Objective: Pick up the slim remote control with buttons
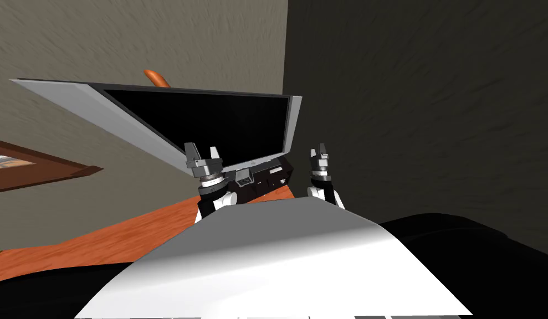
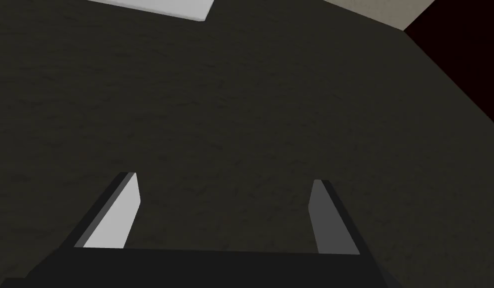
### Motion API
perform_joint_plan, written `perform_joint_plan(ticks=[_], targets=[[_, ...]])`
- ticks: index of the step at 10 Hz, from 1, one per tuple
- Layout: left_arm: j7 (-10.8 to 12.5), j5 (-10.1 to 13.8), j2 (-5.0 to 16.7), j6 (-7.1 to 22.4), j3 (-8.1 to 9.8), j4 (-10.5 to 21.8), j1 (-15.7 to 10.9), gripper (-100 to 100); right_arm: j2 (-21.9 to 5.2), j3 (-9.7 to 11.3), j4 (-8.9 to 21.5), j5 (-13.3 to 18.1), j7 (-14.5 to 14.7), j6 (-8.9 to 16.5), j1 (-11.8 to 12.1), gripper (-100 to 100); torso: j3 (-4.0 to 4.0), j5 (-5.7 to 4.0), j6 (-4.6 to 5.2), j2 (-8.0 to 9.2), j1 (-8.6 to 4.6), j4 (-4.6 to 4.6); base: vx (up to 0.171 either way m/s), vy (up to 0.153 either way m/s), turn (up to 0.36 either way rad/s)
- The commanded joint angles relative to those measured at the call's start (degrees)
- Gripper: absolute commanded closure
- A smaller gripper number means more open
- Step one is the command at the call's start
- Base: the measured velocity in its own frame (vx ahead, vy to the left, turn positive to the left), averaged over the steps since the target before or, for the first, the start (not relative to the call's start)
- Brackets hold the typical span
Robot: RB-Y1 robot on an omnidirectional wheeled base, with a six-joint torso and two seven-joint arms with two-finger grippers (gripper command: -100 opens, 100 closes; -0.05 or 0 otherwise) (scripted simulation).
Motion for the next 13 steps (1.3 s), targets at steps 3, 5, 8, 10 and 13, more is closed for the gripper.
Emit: perform_joint_plan(ticks=[3,5,8,10,13], targets=[[0.0,0.0,0.0,0.0,0.0,0.0,0.0,0,-4.0,0.7,2.1,3.3,-0.8,1.3,4.5,-100,0.07,-0.06,-0.01,0.12,-0.31,0.02,-0.032,-0.071,0.137],[0.0,0.0,0.0,0.0,0.0,0.0,0.0,0,-6.3,1.3,3.9,5.9,-1.5,2.3,7.6,-100,0.1,-0.08,-0.01,0.18,-0.36,0.04,-0.047,-0.081,0.193],[0.0,0.0,0.0,0.0,0.01,0.0,0.0,0,-9.0,2.0,6.4,9.0,-2.3,3.4,11.0,-100,0.1,-0.06,0.01,0.17,-0.21,0.04,-0.047,-0.045,0.184],[0.0,0.0,0.0,0.0,0.0,0.0,0.0,0,-10.5,2.4,7.8,10.7,-2.8,3.9,12.7,-100,0.08,-0.04,-0.01,0.13,-0.18,0.03,-0.032,-0.035,0.22],[0.0,0.0,0.0,0.0,0.0,0.0,0.0,0,-15.2,3.8,12.7,16.5,-4.3,5.6,17.7,-100,0.05,-0.03,-0.03,0.08,-0.15,0.02,-0.032,-0.023,0.34]])
